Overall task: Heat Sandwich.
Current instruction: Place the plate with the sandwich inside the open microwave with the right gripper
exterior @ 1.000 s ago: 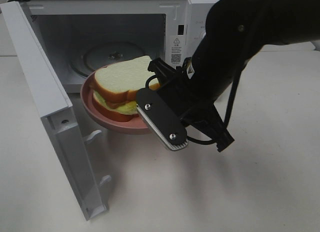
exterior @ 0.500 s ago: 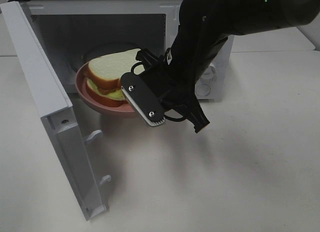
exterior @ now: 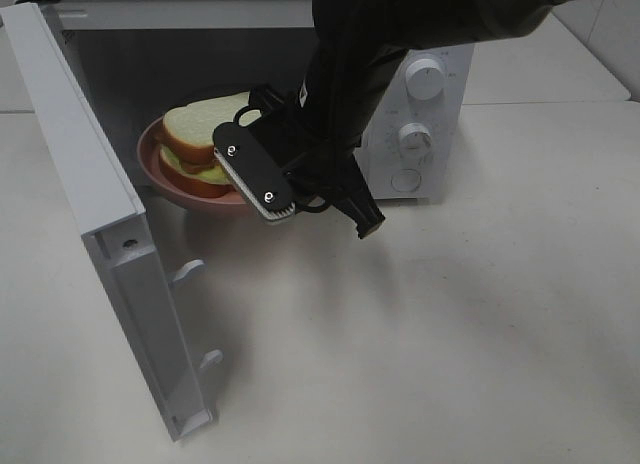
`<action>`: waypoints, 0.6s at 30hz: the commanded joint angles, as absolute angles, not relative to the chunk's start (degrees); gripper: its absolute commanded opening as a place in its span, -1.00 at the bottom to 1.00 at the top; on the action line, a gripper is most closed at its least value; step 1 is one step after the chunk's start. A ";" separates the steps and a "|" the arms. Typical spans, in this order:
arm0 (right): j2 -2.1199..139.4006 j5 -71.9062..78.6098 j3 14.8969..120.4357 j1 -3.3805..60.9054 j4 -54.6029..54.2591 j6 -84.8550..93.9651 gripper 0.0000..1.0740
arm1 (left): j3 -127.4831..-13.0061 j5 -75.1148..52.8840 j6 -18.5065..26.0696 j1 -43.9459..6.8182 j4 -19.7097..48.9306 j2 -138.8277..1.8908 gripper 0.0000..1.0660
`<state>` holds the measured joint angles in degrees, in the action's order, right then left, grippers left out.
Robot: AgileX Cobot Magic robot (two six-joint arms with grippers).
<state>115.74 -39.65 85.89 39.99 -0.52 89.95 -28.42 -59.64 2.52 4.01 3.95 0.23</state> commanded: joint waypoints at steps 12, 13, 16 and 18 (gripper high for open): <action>122.50 -42.11 97.40 39.94 0.92 83.88 -0.99 | -28.25 -59.36 2.52 3.90 4.53 1.72 0.82; 123.53 -43.03 99.35 39.94 1.95 82.68 -0.99 | -28.25 -59.36 2.52 3.90 4.53 1.72 0.82; 124.56 -43.77 101.18 39.94 2.29 81.47 -0.99 | -28.25 -59.36 2.52 3.90 4.53 1.72 0.82; 126.05 -44.58 103.93 39.94 2.41 80.10 -0.99 | -28.25 -59.36 2.52 3.90 4.53 1.72 0.82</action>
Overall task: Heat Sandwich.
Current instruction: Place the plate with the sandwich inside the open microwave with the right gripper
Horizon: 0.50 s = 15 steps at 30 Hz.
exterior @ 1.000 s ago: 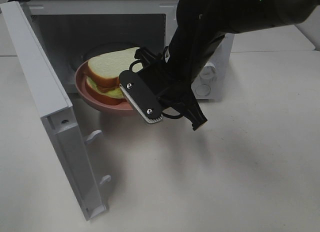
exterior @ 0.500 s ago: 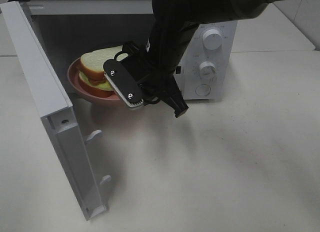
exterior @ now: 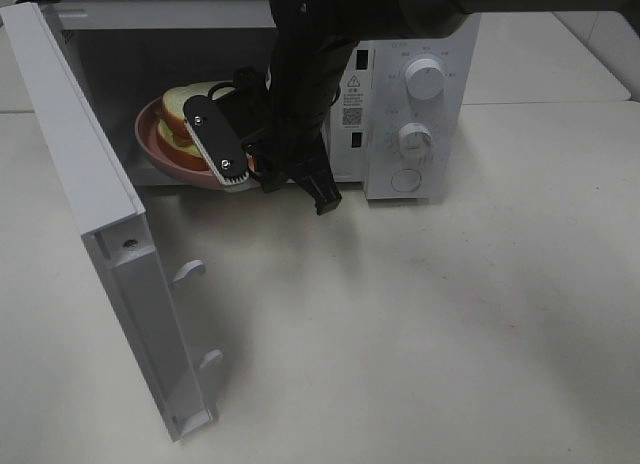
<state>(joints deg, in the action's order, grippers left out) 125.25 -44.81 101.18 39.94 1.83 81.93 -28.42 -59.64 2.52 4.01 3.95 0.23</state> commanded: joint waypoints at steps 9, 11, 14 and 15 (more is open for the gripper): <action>131.04 -47.15 112.13 39.94 5.73 73.22 -0.99 | -28.25 -59.36 2.52 3.90 4.53 1.72 0.82; 131.44 -47.21 112.76 39.94 5.73 72.88 -0.99 | -28.25 -59.36 2.52 3.90 4.53 1.72 0.82; 133.44 -47.15 115.68 39.94 5.79 72.42 -0.99 | -28.25 -59.36 2.52 3.90 4.53 1.72 0.82; 133.84 -47.15 116.14 39.94 5.79 72.31 -0.98 | -28.25 -59.36 2.52 3.90 4.53 1.72 0.82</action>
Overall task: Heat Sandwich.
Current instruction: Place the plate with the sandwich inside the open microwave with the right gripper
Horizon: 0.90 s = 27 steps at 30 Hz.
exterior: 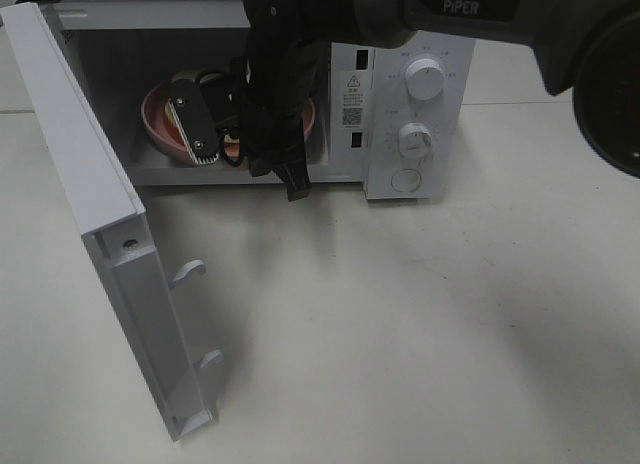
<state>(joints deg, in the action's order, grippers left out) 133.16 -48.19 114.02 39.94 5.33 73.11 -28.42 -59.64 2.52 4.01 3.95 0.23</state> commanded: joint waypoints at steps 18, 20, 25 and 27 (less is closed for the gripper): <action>139.34 -43.95 122.10 37.87 5.79 70.53 -0.94 | -28.25 -59.36 2.52 3.90 4.53 1.72 0.82; 139.52 -43.54 122.10 37.87 5.90 70.53 -0.92 | -28.25 -59.36 2.52 3.90 4.53 1.72 0.82; 139.52 -42.57 122.10 37.53 6.76 69.61 -0.82 | -28.25 -59.36 2.52 3.90 4.53 1.72 0.82; 139.52 -42.57 122.10 37.53 7.22 69.10 -0.67 | -28.25 -59.36 2.52 3.90 4.53 1.72 0.82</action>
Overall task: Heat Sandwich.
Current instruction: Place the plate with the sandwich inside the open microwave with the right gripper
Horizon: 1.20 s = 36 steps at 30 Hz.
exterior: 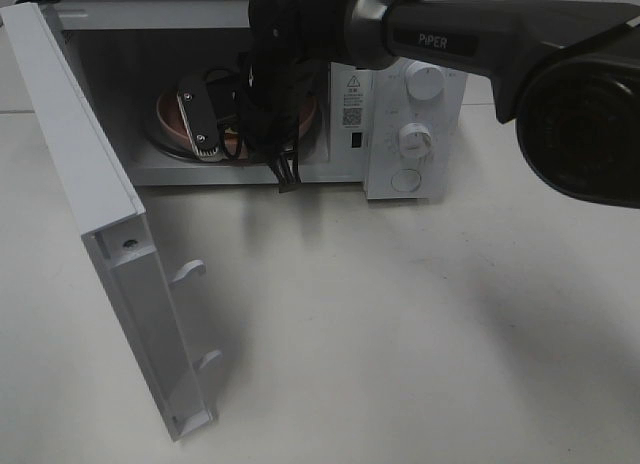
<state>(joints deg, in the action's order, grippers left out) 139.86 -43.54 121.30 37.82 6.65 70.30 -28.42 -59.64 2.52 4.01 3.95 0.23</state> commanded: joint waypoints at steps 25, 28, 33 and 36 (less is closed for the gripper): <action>133.44 -36.10 110.92 37.41 6.70 65.60 0.27 | -28.25 -59.36 2.52 3.90 4.53 1.72 0.82; 132.24 -34.38 108.98 37.41 6.76 65.09 0.27 | -28.25 -59.36 2.52 3.90 4.53 1.72 0.82; 129.14 -30.60 103.93 37.41 7.05 64.57 0.27 | -28.25 -59.36 2.52 3.90 4.53 1.72 0.82; 127.02 -28.65 100.44 37.41 7.05 64.57 0.27 | -28.25 -59.36 2.52 3.90 4.53 1.72 0.82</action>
